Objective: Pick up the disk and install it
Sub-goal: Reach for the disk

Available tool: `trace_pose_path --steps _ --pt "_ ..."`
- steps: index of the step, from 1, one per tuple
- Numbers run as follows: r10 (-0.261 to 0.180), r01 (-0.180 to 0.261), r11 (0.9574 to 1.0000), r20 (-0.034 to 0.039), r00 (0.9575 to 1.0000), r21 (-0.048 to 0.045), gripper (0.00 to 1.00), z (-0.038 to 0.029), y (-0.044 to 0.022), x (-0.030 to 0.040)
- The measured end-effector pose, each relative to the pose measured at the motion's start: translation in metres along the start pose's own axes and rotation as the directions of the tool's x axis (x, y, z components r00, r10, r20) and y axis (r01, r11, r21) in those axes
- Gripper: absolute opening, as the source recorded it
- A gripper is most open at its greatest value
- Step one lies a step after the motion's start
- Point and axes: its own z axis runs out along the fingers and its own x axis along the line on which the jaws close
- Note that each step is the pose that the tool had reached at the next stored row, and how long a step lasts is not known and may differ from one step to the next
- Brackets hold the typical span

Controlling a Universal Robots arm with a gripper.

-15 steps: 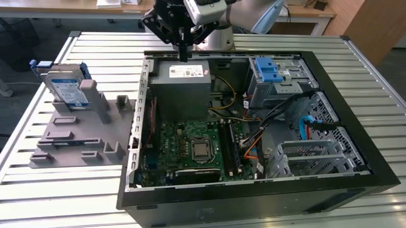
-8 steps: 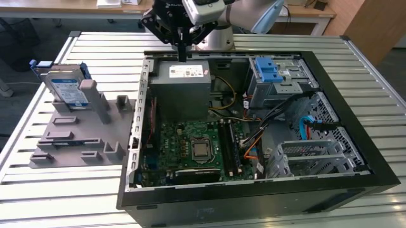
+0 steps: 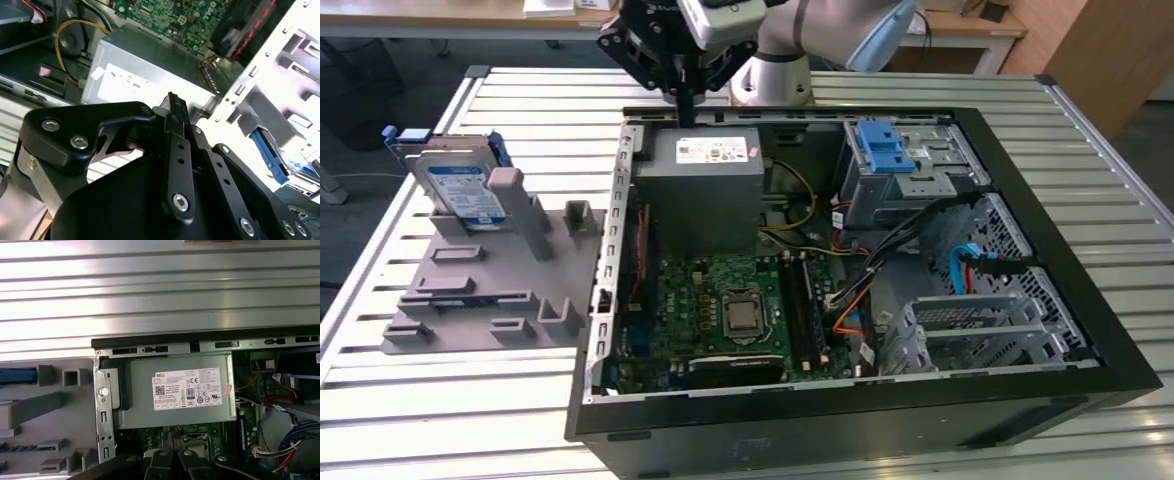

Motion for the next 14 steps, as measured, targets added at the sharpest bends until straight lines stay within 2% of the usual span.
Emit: trace_pose_path --steps 14 --pt "0.000 0.000 1.0000 -0.0004 1.0000 -0.0001 0.11 0.0019 0.0163 0.0604"
